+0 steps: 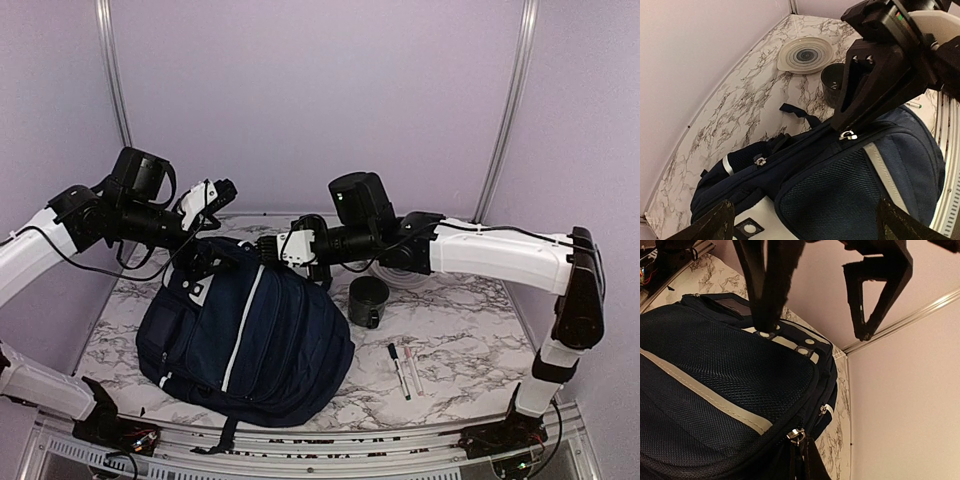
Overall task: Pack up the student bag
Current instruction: Hold the upper front pocket of the student bag, then unzip the upper front pocket of the student bag.
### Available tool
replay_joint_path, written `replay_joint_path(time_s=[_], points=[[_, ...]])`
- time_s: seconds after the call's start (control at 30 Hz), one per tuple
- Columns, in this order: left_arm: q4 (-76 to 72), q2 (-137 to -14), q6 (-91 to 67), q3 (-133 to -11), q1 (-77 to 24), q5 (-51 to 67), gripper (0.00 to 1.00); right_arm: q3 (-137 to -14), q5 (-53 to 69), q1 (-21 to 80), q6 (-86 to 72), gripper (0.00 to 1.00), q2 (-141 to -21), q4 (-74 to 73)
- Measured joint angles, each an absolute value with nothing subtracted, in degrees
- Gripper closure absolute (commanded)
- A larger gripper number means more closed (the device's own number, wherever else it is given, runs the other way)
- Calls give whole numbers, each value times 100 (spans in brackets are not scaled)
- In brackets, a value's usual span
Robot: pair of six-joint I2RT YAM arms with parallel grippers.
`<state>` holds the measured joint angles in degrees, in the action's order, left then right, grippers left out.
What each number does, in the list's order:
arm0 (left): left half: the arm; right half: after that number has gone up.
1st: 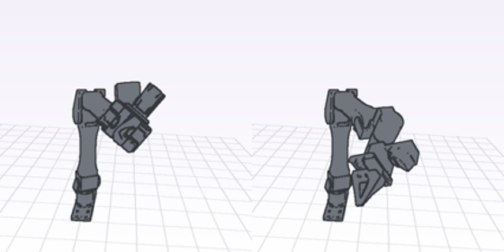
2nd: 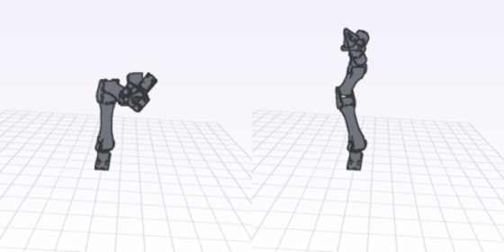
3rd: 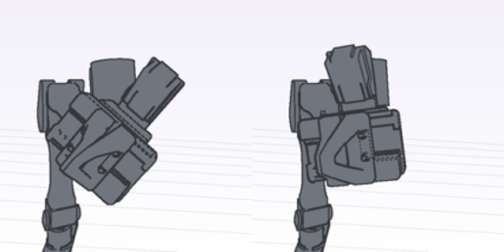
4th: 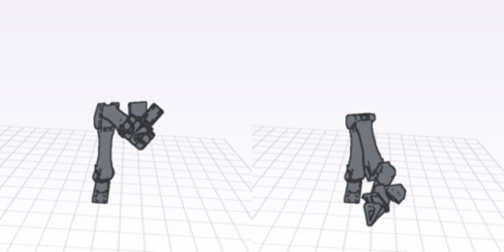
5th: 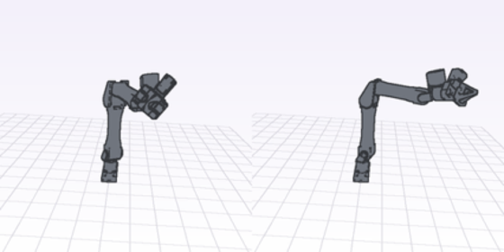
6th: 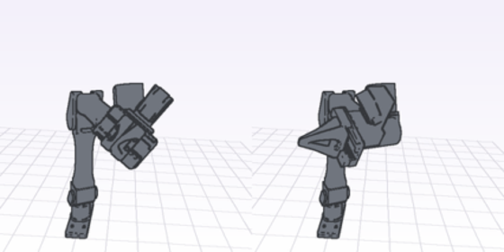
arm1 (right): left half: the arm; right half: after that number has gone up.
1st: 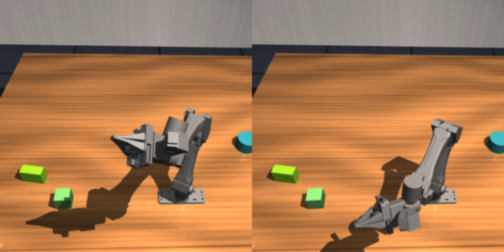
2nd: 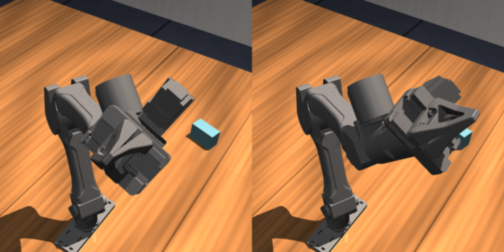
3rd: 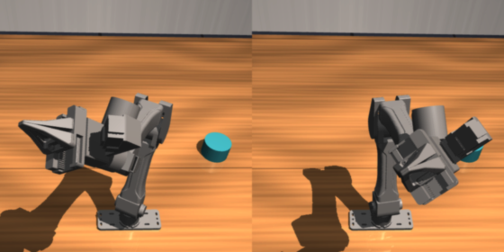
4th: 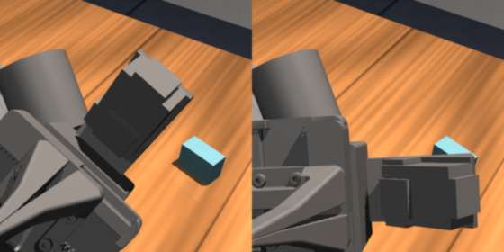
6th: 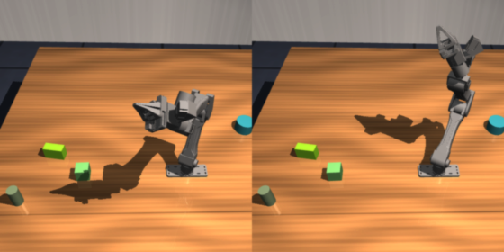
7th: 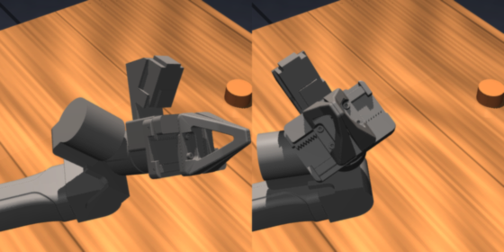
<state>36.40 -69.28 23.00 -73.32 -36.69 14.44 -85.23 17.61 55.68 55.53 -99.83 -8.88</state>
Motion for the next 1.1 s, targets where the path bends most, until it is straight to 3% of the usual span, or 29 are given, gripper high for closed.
replay_joint_path(time_s=[0.37,0.53,0.6,0.7,0.87,0.93,1.1], points=[[4582,-8838,4904,-8899,-3035,3754,6,-8215,1931,5618,5618,100,-9793,-735],[5223,-9148,5586,-8895,-2978,4493,11,-8103,1894,5621,5618,100,-9684,-731],[5400,-9144,5712,-8890,-2974,4633,20,-8062,1890,5621,5618,100,-9662,-718],[5561,-9155,5843,-8892,-2971,4790,56,-7999,1890,5621,5616,100,-9651,-639],[5572,-9334,5863,-9026,-2956,4731,76,-7990,1872,5636,5601,100,-9651,-600],[5537,-9395,5876,-9028,-2956,4639,100,-7979,1844,5636,5590,100,-9651,-607],[4904,-9166,5754,-8683,-3006,4263,100,-7828,1588,5588,5505,100,-9566,-602]])
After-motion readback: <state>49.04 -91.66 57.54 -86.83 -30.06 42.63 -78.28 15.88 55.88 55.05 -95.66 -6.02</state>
